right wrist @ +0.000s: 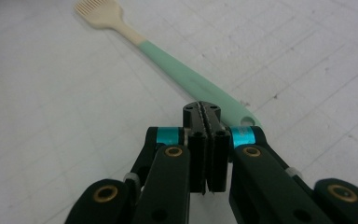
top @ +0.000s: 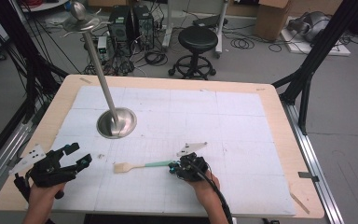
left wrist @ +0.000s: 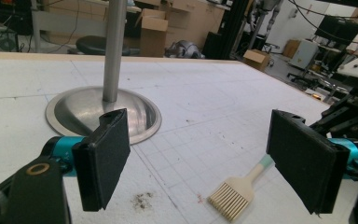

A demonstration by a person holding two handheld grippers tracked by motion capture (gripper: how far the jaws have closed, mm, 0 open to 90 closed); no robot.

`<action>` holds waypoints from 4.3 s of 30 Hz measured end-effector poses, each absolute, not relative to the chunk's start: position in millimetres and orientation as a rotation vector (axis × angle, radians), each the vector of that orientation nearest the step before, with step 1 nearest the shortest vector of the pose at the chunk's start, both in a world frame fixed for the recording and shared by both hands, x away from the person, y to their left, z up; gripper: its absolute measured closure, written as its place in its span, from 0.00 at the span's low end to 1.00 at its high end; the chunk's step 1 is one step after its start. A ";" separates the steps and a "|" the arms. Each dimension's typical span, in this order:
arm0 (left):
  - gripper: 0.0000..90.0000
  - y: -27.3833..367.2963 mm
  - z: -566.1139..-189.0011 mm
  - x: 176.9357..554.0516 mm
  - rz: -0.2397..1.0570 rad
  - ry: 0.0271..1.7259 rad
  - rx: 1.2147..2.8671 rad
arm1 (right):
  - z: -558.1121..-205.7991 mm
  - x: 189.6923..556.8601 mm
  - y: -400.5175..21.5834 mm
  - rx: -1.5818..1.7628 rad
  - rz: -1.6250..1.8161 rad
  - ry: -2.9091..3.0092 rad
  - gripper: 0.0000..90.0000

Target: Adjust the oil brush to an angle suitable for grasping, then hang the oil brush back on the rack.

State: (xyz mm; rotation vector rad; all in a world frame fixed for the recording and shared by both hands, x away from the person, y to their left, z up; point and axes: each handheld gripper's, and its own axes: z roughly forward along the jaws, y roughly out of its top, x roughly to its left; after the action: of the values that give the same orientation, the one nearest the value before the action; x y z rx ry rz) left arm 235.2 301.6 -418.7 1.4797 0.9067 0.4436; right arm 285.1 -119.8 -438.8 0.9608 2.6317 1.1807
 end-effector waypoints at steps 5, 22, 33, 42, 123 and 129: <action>0.24 302.5 -418.9 234.8 0.445 0.908 1.481 | -443.6 296.3 -119.0 1.023 1.186 2.604 0.99; 0.25 299.4 -420.1 235.6 0.439 0.905 1.506 | -441.5 332.9 -87.0 1.207 1.078 2.434 0.99; 0.25 298.7 -420.4 235.5 0.434 0.901 1.515 | -431.3 327.5 -102.4 1.264 1.213 2.308 0.81; 0.27 296.8 -420.5 235.5 0.431 0.892 1.526 | -400.3 268.0 -182.2 1.138 1.393 2.134 0.34; 0.65 162.3 -435.0 316.2 0.197 0.710 2.093 | -392.1 184.5 -281.5 1.144 1.441 1.858 0.17; 0.73 155.5 -441.9 317.7 0.187 0.691 2.178 | -392.3 184.7 -280.9 1.148 1.437 1.864 0.17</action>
State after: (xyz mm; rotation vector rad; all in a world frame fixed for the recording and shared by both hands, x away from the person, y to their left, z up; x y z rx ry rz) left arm 317.7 155.5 -441.9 2.1781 0.6910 0.1872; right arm 184.7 -280.9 -392.3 1.1476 1.8638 1.4374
